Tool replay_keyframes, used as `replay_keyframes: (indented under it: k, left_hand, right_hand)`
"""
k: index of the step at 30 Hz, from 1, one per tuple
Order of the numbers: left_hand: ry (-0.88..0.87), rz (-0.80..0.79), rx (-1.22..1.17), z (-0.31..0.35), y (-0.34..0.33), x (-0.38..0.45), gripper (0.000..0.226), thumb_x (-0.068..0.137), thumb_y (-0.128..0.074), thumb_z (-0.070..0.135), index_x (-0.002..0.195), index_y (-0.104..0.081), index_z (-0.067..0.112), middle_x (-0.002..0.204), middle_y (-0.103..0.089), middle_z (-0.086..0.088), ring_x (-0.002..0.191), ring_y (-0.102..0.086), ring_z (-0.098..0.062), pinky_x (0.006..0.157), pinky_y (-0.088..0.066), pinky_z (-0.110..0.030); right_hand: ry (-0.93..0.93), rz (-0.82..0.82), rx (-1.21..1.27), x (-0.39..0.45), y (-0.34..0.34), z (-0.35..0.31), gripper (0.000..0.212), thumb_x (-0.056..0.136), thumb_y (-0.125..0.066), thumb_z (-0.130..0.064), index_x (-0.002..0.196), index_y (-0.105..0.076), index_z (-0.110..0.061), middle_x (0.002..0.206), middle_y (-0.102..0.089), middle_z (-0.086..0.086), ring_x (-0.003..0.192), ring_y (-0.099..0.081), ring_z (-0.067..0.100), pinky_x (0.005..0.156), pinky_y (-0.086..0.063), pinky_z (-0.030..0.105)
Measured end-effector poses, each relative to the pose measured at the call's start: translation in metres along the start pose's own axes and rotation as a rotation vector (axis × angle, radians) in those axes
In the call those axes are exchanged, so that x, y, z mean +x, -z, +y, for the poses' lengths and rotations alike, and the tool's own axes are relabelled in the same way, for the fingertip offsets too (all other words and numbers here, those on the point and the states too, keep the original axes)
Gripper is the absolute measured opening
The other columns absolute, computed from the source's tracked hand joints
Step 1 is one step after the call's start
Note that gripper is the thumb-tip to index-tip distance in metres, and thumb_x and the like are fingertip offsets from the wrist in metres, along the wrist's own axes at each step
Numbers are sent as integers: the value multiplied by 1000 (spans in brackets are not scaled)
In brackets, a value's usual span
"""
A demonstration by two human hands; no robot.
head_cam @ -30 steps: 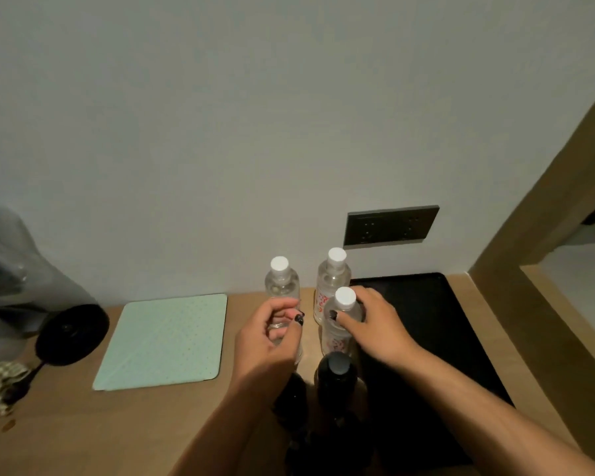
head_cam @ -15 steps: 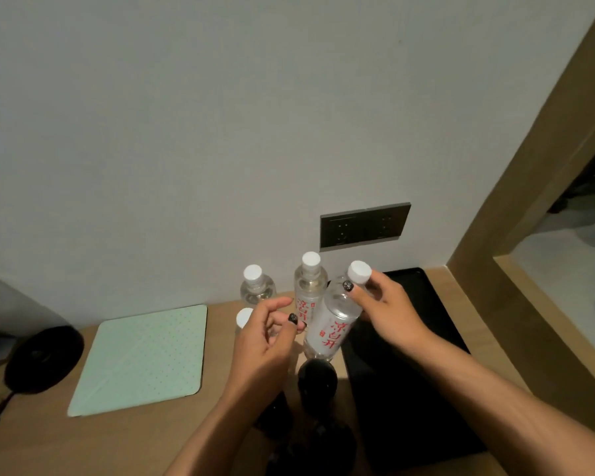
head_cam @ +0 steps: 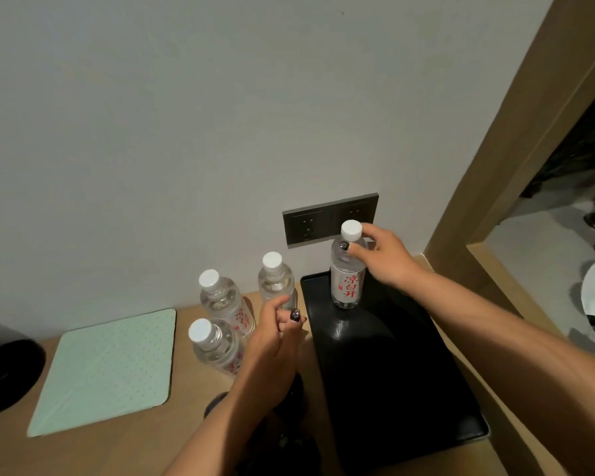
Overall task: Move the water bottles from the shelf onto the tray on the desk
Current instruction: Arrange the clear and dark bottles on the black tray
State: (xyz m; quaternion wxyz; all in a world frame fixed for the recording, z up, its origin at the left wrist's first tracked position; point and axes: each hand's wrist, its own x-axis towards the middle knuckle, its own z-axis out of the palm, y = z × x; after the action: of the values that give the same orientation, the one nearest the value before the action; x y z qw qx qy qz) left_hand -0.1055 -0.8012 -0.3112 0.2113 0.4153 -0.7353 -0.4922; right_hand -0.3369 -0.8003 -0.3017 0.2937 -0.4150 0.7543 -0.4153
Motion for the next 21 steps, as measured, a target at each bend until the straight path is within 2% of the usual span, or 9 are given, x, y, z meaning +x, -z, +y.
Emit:
replay_keyframes:
  k: [3,5,7,9,12,16,19,21]
  left_hand:
    - [16,36,33,-9,2,8,30,87,-36,53,116,-36,46,94,-63,8,90,-61,-4,78,-51,-24]
    - [34,70,55,-10,4,11,30,89,-36,56,118,-34,46,98,-63,11,95,-61,-3,84,-51,-27]
    - [62,128,50,-7,8,12,27,95,-40,48,120,-37,43,102,-63,14,98,-58,1,87,-48,-27]
    - [55,184,52,-1,16,8,26,96,-45,32,116,-40,46,108,-62,16,99,-56,4,81,-44,-14]
    - [-88,284,143,6,32,-1,35,93,-51,19,114,-46,46,109,-58,23,101,-55,10,77,-43,-4]
    - [-168,428,297,4,49,-4,35,88,-56,11,118,-52,30,113,-56,11,106,-53,-5,86,-39,-18]
    - [-93,475,381,-3,60,-3,40,85,-61,8,122,-52,20,116,-46,11,112,-41,-4,92,-35,-22]
    - [10,447,388,-10,65,-4,47,83,-65,13,126,-49,19,118,-41,12,117,-38,-6,97,-33,-27]
  right_hand:
    - [-11,-57,-4,11,-6,15,48,89,-60,-11,134,-48,-18,137,-51,6,129,-43,23,101,-35,34]
    - [8,-68,22,14,-9,21,47,89,-60,-11,134,-49,-18,135,-52,4,127,-44,21,99,-35,29]
    - [18,-59,48,17,-9,25,46,89,-60,-11,133,-50,-19,132,-54,3,123,-46,15,96,-36,27]
    - [17,-77,42,20,-9,25,47,89,-59,-12,134,-48,-20,133,-53,2,121,-44,12,96,-36,27]
    - [22,-85,32,22,-11,24,46,90,-59,-13,134,-47,-20,134,-53,4,124,-45,17,96,-37,27]
    - [17,-78,19,19,-14,24,46,92,-57,-16,136,-44,-22,137,-48,2,121,-41,11,95,-34,25]
    - [-2,-49,5,17,-16,23,45,93,-55,-17,136,-42,-23,139,-39,5,128,-37,17,98,-30,26]
    - [-26,-48,15,16,-18,21,44,94,-53,-17,136,-41,-23,139,-36,7,130,-36,22,103,-31,30]
